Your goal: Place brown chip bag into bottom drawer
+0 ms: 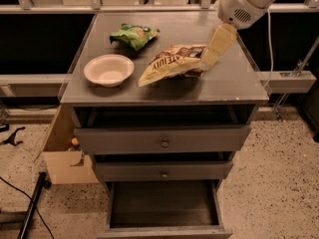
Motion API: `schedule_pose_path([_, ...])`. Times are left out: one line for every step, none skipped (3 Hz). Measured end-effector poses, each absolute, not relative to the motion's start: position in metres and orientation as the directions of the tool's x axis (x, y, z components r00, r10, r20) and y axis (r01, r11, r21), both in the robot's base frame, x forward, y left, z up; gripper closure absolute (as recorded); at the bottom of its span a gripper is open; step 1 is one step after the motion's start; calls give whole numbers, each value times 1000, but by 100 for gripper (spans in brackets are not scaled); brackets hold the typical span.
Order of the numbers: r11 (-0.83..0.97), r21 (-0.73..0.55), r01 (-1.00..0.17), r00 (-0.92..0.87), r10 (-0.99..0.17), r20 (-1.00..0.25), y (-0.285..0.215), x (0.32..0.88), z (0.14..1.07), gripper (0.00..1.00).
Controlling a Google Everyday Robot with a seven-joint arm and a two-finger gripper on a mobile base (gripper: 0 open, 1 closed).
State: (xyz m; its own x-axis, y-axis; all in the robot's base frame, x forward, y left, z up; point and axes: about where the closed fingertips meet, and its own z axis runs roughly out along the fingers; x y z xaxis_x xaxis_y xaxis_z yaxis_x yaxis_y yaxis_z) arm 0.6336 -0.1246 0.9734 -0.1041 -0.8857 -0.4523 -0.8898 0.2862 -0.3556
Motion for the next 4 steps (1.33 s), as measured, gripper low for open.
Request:
schedule_pose_path([265,-340,-902,-87,-884,-460,-115,611,967,0])
schedule_pose_path([258,-364,-895,-61,-879,-473,-109,604,957,0])
schedule_pose_path([261,-413,-873,-29,-872,-489,-107,604,938,0])
schedule_pose_path([279,-489,-827,-6,-873,-487,-108,608,915,0])
